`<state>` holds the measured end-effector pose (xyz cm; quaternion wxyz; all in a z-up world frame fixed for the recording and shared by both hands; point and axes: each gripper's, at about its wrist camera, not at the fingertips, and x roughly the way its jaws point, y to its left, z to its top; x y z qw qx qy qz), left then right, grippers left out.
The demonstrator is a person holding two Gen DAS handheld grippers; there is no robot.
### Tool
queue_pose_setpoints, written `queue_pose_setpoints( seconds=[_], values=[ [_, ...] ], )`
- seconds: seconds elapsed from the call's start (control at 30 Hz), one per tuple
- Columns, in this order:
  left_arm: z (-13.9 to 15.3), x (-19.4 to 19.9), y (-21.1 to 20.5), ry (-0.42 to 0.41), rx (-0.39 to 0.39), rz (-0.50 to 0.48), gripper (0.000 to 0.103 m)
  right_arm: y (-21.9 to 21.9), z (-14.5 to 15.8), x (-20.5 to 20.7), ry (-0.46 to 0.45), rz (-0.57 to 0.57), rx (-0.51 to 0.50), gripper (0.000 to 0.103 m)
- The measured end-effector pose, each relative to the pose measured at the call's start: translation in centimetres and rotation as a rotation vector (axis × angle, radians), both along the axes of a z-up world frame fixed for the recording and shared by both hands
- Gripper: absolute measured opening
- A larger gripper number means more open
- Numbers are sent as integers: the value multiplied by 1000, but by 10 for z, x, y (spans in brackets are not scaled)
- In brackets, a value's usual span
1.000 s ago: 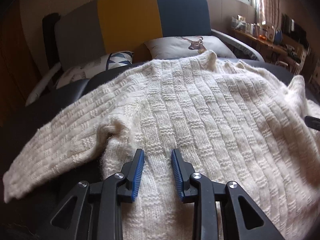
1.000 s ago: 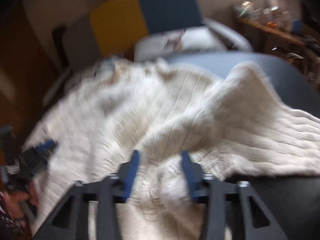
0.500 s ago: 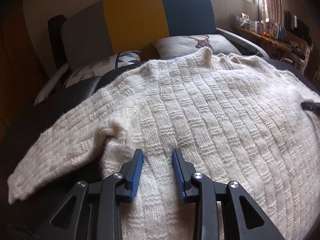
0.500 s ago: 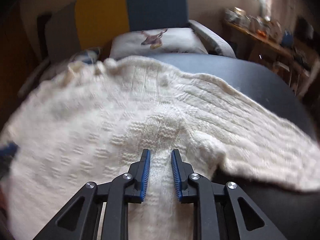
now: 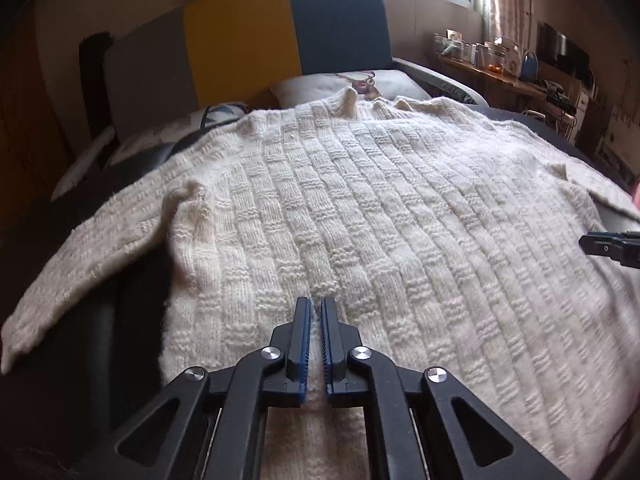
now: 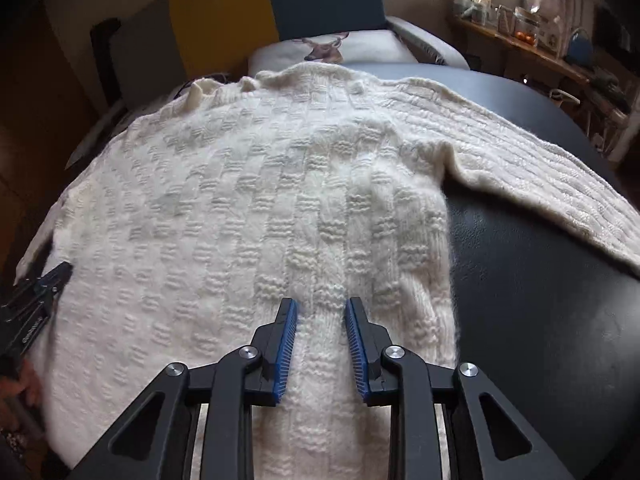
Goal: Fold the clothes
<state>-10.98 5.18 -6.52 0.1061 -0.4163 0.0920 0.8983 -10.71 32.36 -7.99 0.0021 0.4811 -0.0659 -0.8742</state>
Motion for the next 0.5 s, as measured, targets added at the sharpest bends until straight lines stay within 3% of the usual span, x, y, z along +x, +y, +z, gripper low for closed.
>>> queue_pose_setpoints(
  seconds=[0.2, 0.3, 0.4, 0.47, 0.5],
  values=[
    [1, -2, -1, -22, 21, 3, 5, 20, 5, -6, -29, -43, -55, 24],
    [8, 6, -12, -74, 144, -5, 5, 16, 25, 9, 20, -18, -103, 28],
    [18, 14, -30, -46, 218, 35, 5, -2, 37, 17, 68, 35, -99, 28],
    [26, 7, -55, -19, 287, 95, 8, -18, 39, 15, 88, 73, -89, 28],
    [29, 1, -68, -14, 315, 134, 17, -27, 36, 12, 80, 87, -75, 29]
  ],
)
